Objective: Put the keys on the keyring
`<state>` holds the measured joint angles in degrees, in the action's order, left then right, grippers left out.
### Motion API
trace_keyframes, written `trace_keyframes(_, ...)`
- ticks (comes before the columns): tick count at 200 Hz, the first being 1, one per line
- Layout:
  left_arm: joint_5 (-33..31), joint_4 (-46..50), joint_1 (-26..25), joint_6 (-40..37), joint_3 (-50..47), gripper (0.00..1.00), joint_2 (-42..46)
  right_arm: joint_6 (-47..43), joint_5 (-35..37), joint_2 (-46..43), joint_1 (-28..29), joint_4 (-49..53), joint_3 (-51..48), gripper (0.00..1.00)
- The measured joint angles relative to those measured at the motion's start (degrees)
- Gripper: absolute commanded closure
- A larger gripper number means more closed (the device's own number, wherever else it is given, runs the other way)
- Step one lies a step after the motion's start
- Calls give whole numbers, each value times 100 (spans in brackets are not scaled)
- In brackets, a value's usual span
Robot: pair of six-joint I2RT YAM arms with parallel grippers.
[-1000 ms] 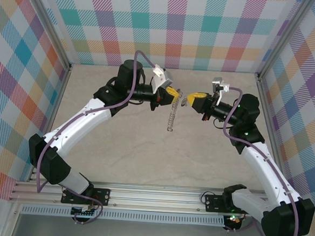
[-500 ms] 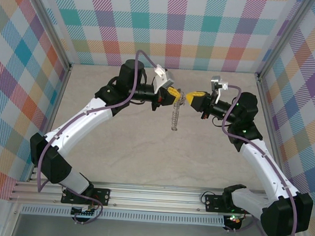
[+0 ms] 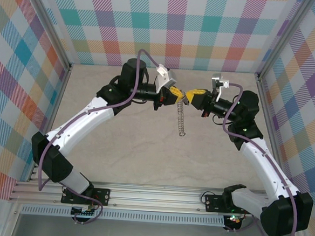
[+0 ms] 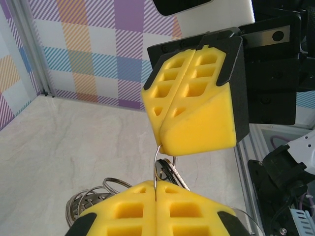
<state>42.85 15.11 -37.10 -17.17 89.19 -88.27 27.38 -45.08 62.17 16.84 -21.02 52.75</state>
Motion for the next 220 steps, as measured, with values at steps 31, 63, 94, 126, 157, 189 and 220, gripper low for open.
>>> trace_keyframes(31, 0, 0, -2, 0, 0, 100, -26, -74, 44, 4, 0, 33, 0, 100)
trace_keyframes(63, -31, 2, -2, 0, 0, 100, -26, -197, 173, 2, 0, 79, -46, 100)
trace_keyframes(94, -90, 0, -2, 0, 0, 100, -26, -282, 262, -7, -2, 138, -146, 100)
trace_keyframes(126, -160, -26, 0, 0, 0, 100, -26, -306, 260, -13, -28, 245, -260, 100)
trace_keyframes(157, -188, -22, -7, 0, 0, 100, -26, -304, 260, -13, -85, 267, -310, 100)
trace_keyframes(189, -197, -24, -13, 0, -7, 100, -24, -299, 256, -13, -98, 267, -317, 100)
trace_keyframes(220, -201, -44, -17, 0, -17, 100, -22, -297, 258, -42, -107, 271, -317, 100)
